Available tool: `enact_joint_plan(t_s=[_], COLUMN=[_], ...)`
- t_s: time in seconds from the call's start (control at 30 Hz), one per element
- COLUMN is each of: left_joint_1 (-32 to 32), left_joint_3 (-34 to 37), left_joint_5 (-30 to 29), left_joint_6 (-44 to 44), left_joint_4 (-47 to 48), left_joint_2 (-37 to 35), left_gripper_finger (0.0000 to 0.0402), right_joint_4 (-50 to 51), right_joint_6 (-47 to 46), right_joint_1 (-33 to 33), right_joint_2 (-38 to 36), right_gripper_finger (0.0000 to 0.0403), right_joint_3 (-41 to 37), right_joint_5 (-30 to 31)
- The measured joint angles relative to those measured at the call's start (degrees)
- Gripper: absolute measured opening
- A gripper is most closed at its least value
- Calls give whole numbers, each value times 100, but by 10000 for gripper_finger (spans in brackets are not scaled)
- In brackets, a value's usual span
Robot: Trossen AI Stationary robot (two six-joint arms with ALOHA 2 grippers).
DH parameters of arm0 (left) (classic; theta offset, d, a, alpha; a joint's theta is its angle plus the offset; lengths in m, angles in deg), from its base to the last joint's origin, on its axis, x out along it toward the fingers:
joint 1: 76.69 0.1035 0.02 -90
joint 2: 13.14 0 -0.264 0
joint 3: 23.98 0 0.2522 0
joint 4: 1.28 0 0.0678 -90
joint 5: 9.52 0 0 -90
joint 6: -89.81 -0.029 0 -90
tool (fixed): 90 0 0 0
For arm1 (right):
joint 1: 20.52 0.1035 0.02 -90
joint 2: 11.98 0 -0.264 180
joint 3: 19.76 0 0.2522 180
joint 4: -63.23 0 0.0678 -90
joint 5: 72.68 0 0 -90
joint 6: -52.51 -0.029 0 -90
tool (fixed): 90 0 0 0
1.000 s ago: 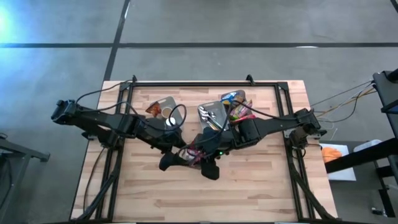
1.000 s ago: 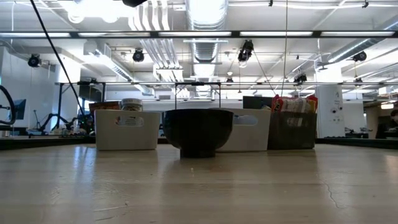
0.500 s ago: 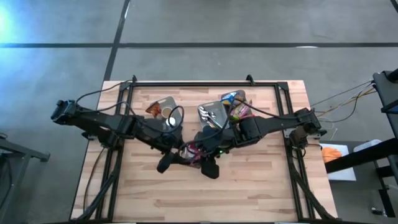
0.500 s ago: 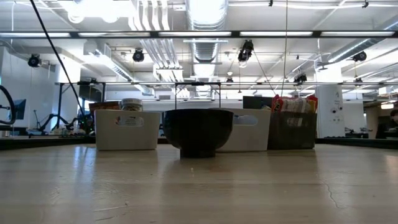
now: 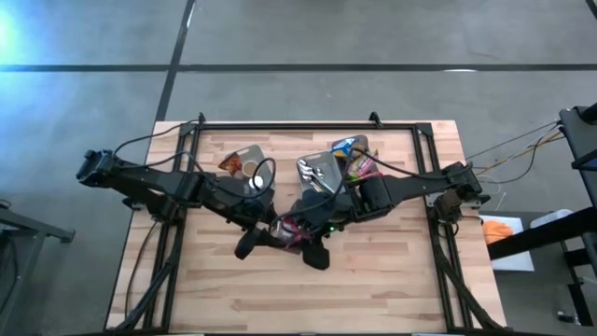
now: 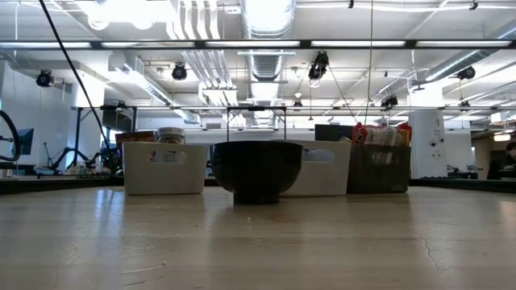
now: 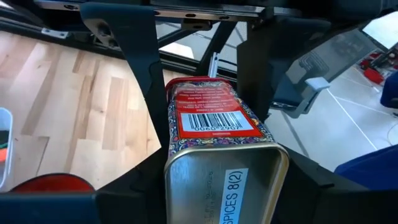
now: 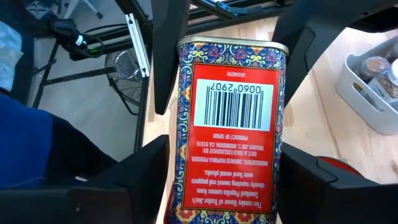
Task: Pick & Place Food Item
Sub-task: Put the red seasoning can into the left white bin
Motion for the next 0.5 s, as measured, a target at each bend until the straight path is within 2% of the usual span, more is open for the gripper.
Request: enact_joint_plan(t_s=[0.2, 0.5], left_joint_1=[124, 591], left_joint_3=[4, 9], left_joint_5=[-58, -301], left_joint_6=[248, 397], left_joint_4=[100, -121], left_joint_2=[-332, -1173], left_gripper_finger=[205, 205], right_joint_4=[-80, -608], right_joint_6=[-69, -124], right_joint_1=[-11, 2], right_joint_2=[-155, -969], right_gripper_finger=[244, 246], right_joint_3=[2, 0], right_joint_5=[259, 1846])
